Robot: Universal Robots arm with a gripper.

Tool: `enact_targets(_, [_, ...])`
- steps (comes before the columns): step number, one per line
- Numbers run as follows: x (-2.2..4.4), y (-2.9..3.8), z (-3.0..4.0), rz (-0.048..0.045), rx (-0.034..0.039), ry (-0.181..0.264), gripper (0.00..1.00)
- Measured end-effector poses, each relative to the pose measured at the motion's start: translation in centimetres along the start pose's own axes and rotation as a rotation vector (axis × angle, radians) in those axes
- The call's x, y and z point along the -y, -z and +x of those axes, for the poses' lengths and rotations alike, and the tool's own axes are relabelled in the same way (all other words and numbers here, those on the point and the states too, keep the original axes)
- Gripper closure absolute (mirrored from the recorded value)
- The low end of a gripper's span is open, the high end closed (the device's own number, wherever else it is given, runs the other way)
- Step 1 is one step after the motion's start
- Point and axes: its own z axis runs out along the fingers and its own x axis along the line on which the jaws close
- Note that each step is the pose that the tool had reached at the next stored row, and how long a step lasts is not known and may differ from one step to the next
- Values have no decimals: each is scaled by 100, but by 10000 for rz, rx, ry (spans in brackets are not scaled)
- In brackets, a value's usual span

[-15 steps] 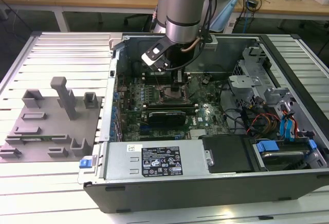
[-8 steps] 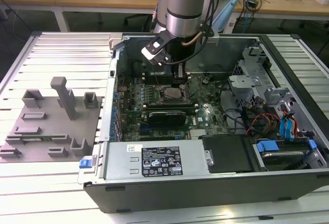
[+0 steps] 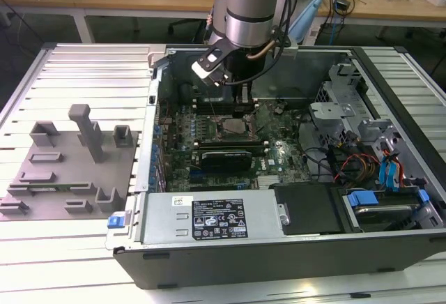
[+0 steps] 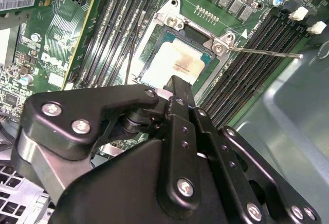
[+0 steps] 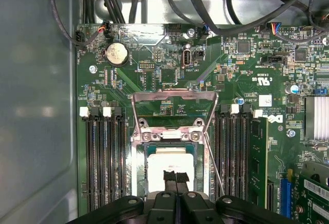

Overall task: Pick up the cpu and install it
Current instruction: 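Close the cpu cover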

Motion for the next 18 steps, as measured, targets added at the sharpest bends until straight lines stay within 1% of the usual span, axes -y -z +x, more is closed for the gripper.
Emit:
enact_targets(4, [0, 3, 0, 1, 2, 0, 89])
enact_targets(7, [0, 24, -1, 1, 1, 0, 89])
enact_targets(8, [0, 46, -1, 1, 1, 0, 89])
enact_targets(14, [0, 109, -3, 1, 1, 0, 89])
enact_targets(16, [0, 148, -4, 1, 0, -1, 89])
enact_targets(18, [0, 165, -5, 0, 0, -1, 89])
